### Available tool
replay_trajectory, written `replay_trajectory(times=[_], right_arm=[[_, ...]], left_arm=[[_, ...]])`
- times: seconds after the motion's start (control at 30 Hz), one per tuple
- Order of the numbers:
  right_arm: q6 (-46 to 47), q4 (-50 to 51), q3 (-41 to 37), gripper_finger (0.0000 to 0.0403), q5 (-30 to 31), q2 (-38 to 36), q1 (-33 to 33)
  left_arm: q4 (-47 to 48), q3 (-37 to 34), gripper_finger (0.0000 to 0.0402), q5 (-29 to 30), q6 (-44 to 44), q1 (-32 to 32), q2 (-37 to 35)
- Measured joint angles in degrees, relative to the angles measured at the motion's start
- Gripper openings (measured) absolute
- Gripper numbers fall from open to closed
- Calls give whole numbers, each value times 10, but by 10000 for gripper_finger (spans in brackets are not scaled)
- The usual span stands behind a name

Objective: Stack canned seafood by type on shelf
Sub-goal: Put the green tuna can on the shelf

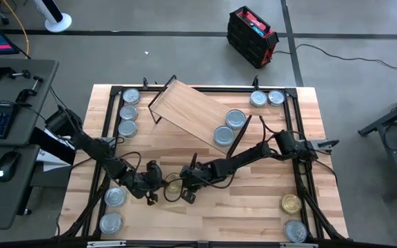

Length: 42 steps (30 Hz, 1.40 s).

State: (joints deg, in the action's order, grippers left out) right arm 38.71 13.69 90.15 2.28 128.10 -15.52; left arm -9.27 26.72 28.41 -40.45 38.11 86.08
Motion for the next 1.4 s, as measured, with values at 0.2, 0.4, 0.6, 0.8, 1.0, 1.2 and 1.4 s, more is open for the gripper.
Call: replay_trajectory(times=[0.2, 0.4, 0.6, 0.8, 1.0, 1.2, 1.4], right_arm=[[-32, -2, 23, 0, 0, -40, -6], [-56, -15, 46, 0, 12, -39, -1], [-63, -13, 49, 0, 11, -53, -1], [-90, 46, 48, 0, 30, -93, -1], [-91, 103, 48, 0, 63, -125, -2], [-53, 83, 48, 0, 65, -127, -1], [-71, 50, 48, 32, 53, -127, 1]], left_arm=[[5, -1, 0, 0, -4, 3, 1], [6, -1, 0, -8, -21, 2, 2], [-8, -2, 0, -5, -62, 4, 3], [-42, -2, 0, 1, -97, 16, 3], [-124, 1, 0, 30, -99, 19, 2], [-119, 32, 0, 31, -79, 16, 2], [-91, 67, 0, -15, -78, 41, -34]])
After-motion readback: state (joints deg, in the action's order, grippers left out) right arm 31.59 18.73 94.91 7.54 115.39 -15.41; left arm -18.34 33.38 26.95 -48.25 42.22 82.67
